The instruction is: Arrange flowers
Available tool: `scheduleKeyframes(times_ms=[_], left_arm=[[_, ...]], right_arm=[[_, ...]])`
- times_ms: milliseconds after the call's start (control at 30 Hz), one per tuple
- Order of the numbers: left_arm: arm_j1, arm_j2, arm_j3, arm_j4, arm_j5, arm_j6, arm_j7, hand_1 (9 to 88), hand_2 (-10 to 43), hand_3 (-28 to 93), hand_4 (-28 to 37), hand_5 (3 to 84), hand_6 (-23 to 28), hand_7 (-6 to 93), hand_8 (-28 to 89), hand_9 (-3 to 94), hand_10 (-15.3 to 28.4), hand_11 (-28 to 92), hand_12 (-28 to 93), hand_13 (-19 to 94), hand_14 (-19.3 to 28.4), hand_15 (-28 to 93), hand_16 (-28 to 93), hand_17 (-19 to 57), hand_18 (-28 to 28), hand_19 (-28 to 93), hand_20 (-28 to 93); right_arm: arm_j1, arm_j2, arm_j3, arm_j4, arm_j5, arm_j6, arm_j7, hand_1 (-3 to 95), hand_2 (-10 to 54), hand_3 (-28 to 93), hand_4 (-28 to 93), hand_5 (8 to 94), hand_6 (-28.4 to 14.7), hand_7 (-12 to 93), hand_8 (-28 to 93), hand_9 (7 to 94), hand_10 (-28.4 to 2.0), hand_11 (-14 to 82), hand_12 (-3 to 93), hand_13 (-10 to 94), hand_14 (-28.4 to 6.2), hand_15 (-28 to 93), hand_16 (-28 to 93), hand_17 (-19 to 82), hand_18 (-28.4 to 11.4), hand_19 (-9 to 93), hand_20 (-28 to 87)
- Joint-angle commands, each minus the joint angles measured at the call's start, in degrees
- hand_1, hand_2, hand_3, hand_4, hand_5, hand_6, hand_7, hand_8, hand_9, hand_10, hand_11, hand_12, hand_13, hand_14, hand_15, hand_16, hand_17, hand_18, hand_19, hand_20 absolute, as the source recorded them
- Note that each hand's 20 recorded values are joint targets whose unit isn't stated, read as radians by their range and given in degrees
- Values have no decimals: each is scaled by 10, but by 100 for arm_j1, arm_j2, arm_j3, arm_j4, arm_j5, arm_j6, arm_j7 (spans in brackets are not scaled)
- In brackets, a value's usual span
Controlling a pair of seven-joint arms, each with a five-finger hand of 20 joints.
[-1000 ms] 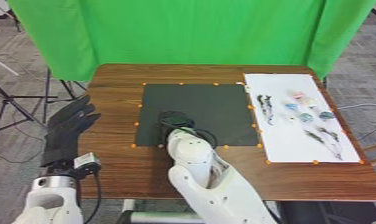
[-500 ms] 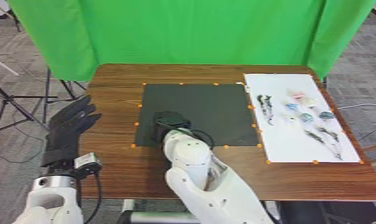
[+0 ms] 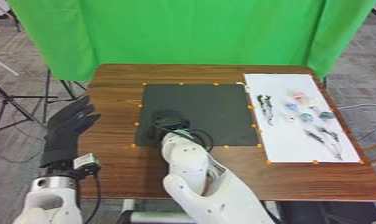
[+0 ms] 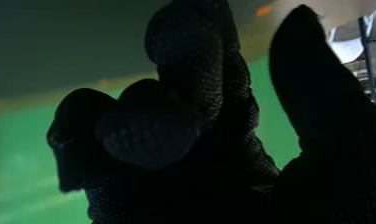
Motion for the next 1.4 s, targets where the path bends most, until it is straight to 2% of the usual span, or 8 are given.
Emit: scheduleKeyframes(times_ms=[33,367,500,567,767,833,1033,1400], left_arm=[[778,87,-388,-246,-173,316,333,271,59,831,-186,378,97,164,-115,311,192,368,47,238,268,655,-181,-90,217,617,26],[1541,175,-640,-418,-517,647,820,264,57,831,-191,378,97,163,-115,311,192,368,48,237,269,654,-181,-91,217,616,26],[1737,143,-746,-472,-521,674,863,260,56,832,-191,378,97,163,-114,310,192,367,48,236,268,654,-181,-92,217,616,27],[1790,275,-715,-470,-684,778,1033,260,55,833,-192,378,97,163,-114,310,191,366,48,236,268,653,-180,-92,217,615,27],[1857,200,-734,-452,-584,730,974,259,53,838,-191,376,95,163,-114,310,191,363,49,235,268,652,-180,-92,217,613,28],[1864,301,-686,-446,-736,792,1088,261,52,840,-188,376,95,163,-114,310,191,362,49,234,269,652,-179,-92,217,612,28],[1853,383,-624,-455,-791,847,1163,265,50,843,-179,375,94,163,-114,310,189,359,50,234,268,650,-179,-92,217,610,30],[1654,360,-486,-436,-639,768,1029,268,48,844,-171,375,93,164,-114,311,189,360,52,234,267,650,-178,-92,217,609,33]], right_arm=[[1166,874,-738,-291,-698,285,282,300,-28,719,-200,829,-78,244,-59,874,-146,433,262,894,-53,626,238,677,-143,932,311],[1355,2046,-242,-1348,639,235,397,251,42,692,-177,727,-128,179,-51,747,-213,378,227,778,-116,665,202,585,-169,932,202],[1142,2807,90,-1654,921,533,446,258,42,709,-175,674,-142,153,-55,697,-239,309,202,732,-141,673,190,546,-186,932,151],[1062,3173,238,-1692,1117,738,536,265,40,720,-175,660,-143,146,-55,678,-244,283,193,718,-146,678,188,536,-190,932,149],[330,4091,985,-1758,1475,1160,869,283,38,747,-177,625,-139,143,-58,634,-246,237,180,693,-148,690,178,519,-189,932,148],[31,4309,1258,-1740,1539,1315,942,286,36,752,-179,619,-139,143,-59,628,-245,230,178,690,-148,692,174,518,-189,932,148],[-872,4788,2037,-1821,1738,1604,1156,291,30,766,-183,610,-139,144,-61,621,-244,229,180,687,-148,697,166,518,-189,932,154],[-1811,5058,3060,-1664,1988,1874,1516,296,26,777,-188,605,-139,143,-63,614,-243,224,177,685,-143,705,160,519,-184,932,166]])
